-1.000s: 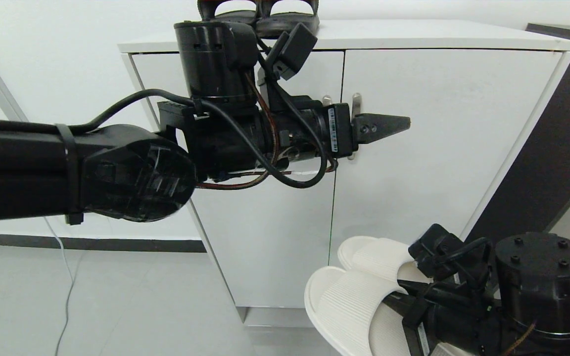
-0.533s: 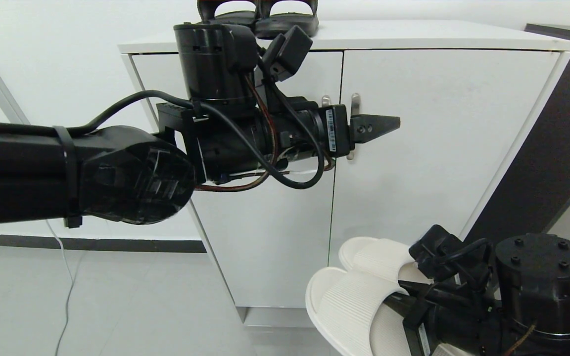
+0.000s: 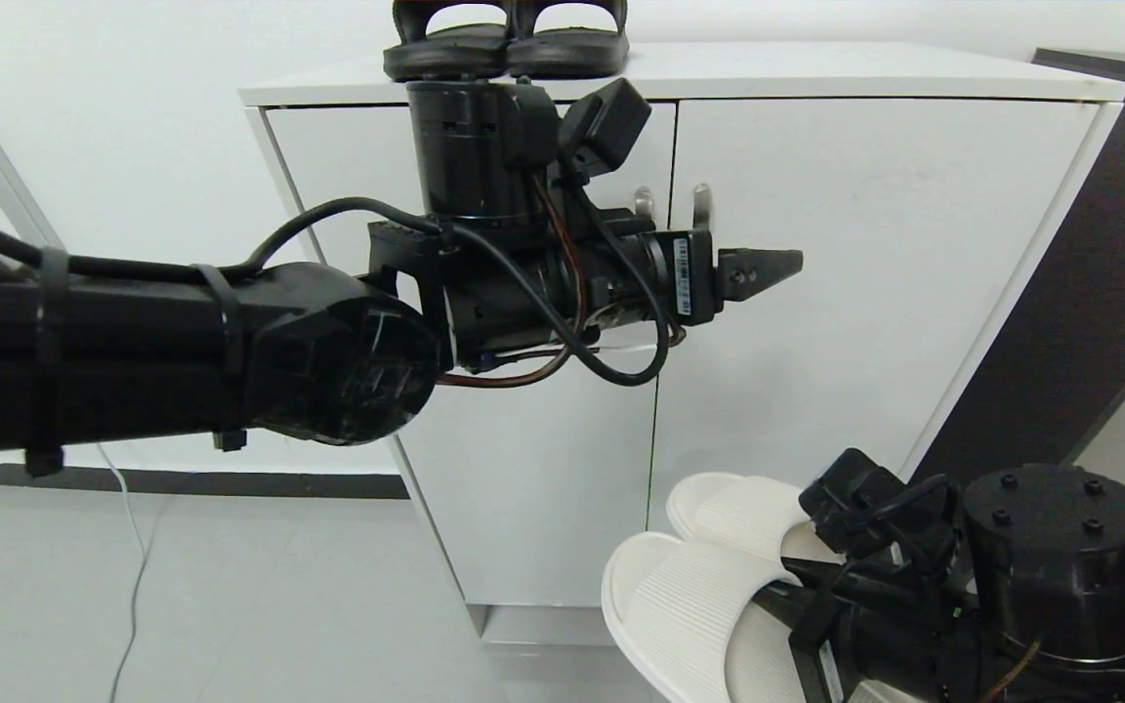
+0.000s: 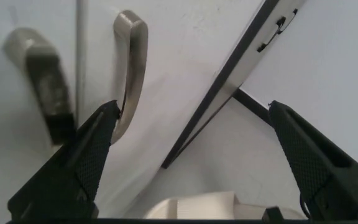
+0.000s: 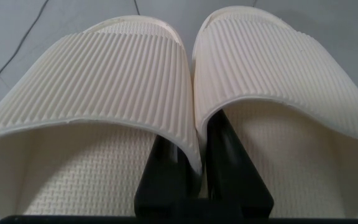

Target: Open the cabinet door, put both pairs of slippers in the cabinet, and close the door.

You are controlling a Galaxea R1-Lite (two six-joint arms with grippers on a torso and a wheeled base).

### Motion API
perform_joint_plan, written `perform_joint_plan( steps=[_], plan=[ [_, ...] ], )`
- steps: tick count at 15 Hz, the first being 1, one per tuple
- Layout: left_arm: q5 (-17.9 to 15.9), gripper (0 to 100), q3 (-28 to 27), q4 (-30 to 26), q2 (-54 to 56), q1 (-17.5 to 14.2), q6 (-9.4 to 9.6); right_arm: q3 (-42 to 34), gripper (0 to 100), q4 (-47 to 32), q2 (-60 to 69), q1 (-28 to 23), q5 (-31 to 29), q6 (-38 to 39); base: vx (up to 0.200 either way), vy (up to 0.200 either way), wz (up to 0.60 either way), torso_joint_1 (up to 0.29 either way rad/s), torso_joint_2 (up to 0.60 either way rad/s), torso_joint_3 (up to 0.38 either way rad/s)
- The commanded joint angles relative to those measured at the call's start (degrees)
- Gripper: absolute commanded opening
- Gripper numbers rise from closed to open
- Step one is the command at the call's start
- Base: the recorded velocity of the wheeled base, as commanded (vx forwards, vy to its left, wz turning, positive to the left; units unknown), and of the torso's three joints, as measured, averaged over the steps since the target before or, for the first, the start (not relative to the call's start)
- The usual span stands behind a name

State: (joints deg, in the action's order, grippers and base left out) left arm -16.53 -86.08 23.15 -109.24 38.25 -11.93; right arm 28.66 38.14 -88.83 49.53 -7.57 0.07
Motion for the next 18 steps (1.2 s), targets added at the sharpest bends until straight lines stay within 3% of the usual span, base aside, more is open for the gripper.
perform_joint_plan(
  steps=[1, 4, 5, 11, 18],
  plan=[
    [0.01, 100, -2.08, -0.03, -2.56, 0.15, -0.02, -0.10, 0, 0.00, -0.55, 0.04, 0.01, 0.01, 0.000, 0.000, 0.00, 0.000, 0.00, 0.000],
    [-0.34, 100, -3.92, -0.03, -3.79, 1.03, -0.28, -0.10, 0, 0.09, -0.46, 0.48, 0.01, 0.01, 0.000, 0.000, 0.00, 0.000, 0.00, 0.000],
    [-0.34, 0, -3.92, -0.03, -3.61, 1.38, -0.37, -0.18, 0, 0.09, -0.46, 0.48, 0.10, 0.01, 0.000, 0.000, 0.00, 0.000, 0.00, 0.000],
    [-0.70, 0, -1.29, 0.14, -1.50, 2.79, -0.99, -1.59, 0, 0.09, 0.24, 0.74, 0.89, 0.10, 0.000, 0.000, 0.00, 0.000, 0.00, 0.000],
    [-2.98, 0, 10.67, 0.58, 8.78, 7.62, -0.99, -5.11, 0, -0.09, 5.34, 5.05, 6.08, 0.01, 0.000, 0.000, 0.00, 0.000, 0.00, 0.000]
  ],
)
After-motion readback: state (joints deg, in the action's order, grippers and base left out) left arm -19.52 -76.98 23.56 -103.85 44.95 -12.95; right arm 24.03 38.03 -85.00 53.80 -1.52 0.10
